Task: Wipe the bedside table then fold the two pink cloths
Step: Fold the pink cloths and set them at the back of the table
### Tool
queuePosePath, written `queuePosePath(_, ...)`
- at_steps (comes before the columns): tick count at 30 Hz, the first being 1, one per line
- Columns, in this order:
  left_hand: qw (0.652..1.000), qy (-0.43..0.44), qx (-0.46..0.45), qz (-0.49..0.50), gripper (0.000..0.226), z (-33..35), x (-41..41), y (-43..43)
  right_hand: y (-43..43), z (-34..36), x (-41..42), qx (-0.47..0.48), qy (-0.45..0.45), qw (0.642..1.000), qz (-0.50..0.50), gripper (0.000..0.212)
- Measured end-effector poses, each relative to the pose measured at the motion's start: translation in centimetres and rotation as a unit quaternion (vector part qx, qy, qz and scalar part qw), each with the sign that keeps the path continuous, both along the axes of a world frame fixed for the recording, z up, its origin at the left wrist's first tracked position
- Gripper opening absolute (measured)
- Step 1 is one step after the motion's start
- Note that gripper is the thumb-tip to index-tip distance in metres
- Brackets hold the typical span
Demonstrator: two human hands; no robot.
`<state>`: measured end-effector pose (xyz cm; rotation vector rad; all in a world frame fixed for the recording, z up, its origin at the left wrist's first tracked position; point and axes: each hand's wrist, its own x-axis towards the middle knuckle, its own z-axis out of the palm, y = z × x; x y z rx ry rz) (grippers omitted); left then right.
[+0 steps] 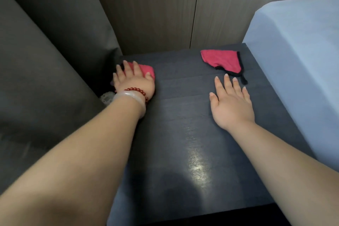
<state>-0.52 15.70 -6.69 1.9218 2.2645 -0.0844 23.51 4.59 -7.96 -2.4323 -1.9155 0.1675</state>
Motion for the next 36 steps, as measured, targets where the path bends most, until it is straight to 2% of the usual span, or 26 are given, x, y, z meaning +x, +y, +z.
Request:
queuePosePath(2,0.995,-0.014,0.033,-0.095,0.067,-0.5,4.2,-4.5,-0.1,0.0,0.0,-0.001,0.000,1.000,0.000,0.057)
queuePosePath(4,0.974,-0.033,0.057,-0.219,0.069,-1.0,7.0,-9.7,-0.1,0.1,-0.1,0.000,0.005,1.000,0.002,0.055)
queuePosePath(6,0.961,-0.037,0.045,-0.272,0.068,-0.8,6.4,-9.9,-0.1,0.2,0.0,0.004,0.017,1.000,0.004,0.054)
queuePosePath(7,0.965,-0.033,0.042,-0.258,0.068,-0.7,5.1,-8.0,-0.1,0.2,0.0,0.008,0.024,1.000,0.006,0.053)
queuePosePath(10,0.993,-0.011,-0.013,-0.115,0.067,0.1,1.2,-2.2,0.0,0.2,0.5,0.022,0.045,0.999,0.016,0.051)
queuePosePath(12,0.997,-0.010,-0.013,-0.073,0.067,0.1,1.7,-2.3,0.2,0.2,1.0,0.032,0.061,0.997,0.022,0.050)
queuePosePath(14,0.993,-0.016,0.018,-0.119,0.066,-0.4,4.6,-6.7,0.2,0.2,1.5,0.032,0.074,0.996,0.040,0.049)
queuePosePath(17,0.959,-0.053,0.063,-0.270,0.069,-0.5,8.4,-16.5,0.0,0.6,2.7,0.033,0.108,0.991,0.078,0.047)
queuePosePath(19,0.940,-0.063,0.042,-0.334,0.069,-0.4,8.7,-18.8,-0.2,0.8,3.4,0.046,0.122,0.987,0.096,0.046)
queuePosePath(20,0.939,-0.063,0.039,-0.335,0.069,-0.4,7.9,-17.7,-0.3,0.7,3.5,0.051,0.121,0.986,0.101,0.046)
queuePosePath(22,0.964,-0.038,0.058,-0.257,0.069,-0.8,4.7,-13.5,-0.4,0.5,3.4,0.056,0.117,0.986,0.103,0.046)
queuePosePath(24,0.990,-0.011,0.029,-0.136,0.067,-0.5,0.5,-9.3,-0.4,0.4,3.2,0.059,0.113,0.987,0.101,0.046)
queuePosePath(27,0.998,-0.011,0.010,-0.065,0.066,-0.5,-0.8,-8.7,-0.3,0.2,3.3,0.061,0.105,0.988,0.100,0.046)
queuePosePath(30,0.984,-0.035,0.064,-0.162,0.069,-0.7,4.8,-15.5,-0.2,0.3,3.1,0.059,0.100,0.988,0.098,0.046)
queuePosePath(33,0.946,-0.080,0.042,-0.312,0.069,-0.3,8.7,-24.1,-0.3,0.3,3.2,0.058,0.104,0.988,0.101,0.046)
queuePosePath(35,0.942,-0.086,0.044,-0.321,0.068,-0.3,7.5,-23.8,-0.2,0.3,3.3,0.057,0.105,0.987,0.104,0.047)
queuePosePath(36,0.950,-0.069,0.065,-0.296,0.069,-0.5,6.1,-22.1,-0.1,0.3,3.3,0.057,0.105,0.987,0.105,0.046)
